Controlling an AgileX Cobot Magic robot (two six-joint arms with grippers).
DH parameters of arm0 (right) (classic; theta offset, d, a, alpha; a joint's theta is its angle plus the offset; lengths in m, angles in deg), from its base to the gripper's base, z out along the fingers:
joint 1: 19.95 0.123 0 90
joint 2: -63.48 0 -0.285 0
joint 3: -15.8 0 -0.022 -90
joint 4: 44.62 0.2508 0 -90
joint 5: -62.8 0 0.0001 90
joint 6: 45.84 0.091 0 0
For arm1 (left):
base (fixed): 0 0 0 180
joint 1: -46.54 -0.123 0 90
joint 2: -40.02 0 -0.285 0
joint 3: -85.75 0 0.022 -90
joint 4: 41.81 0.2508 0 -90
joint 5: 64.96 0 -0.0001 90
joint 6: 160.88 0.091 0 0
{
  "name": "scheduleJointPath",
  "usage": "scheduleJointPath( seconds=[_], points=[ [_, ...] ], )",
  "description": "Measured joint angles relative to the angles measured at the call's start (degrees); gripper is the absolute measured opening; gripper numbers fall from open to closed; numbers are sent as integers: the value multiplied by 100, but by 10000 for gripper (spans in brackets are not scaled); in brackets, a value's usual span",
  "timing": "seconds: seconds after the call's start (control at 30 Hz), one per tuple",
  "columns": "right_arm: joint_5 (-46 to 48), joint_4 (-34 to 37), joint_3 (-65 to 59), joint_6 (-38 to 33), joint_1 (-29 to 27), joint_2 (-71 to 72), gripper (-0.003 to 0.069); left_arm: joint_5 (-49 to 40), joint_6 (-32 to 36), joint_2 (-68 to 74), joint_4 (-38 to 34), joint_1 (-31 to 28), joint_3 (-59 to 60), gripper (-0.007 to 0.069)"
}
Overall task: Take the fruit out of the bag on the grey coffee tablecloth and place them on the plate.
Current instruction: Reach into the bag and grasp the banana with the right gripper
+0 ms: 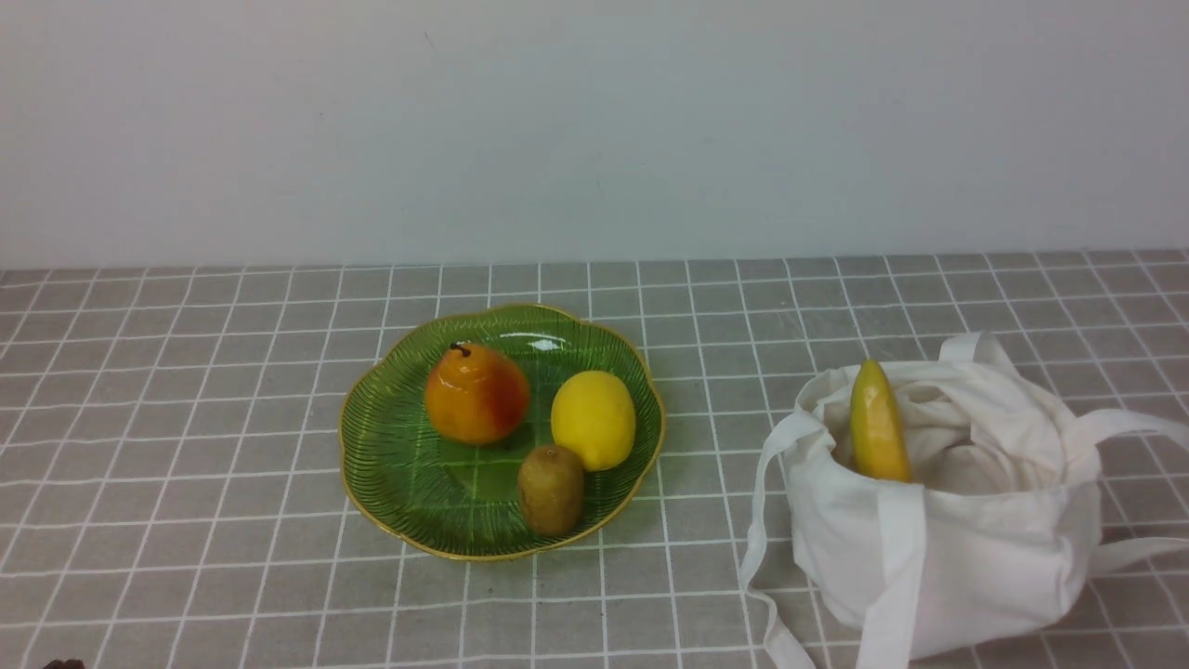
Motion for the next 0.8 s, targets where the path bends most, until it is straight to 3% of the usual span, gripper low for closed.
scheduleJointPath(
  seconds=[0.6,0.67,0.8],
  points=[
    [-26,14,0,7,0,0,-14,0,0,0,0,0,0,-8],
    [-204,106,-15,71,5,0,-14,0,0,0,0,0,0,-8],
    [-1454,831,-24,642,11,0,-14,0,0,0,0,0,0,-8]
  ],
)
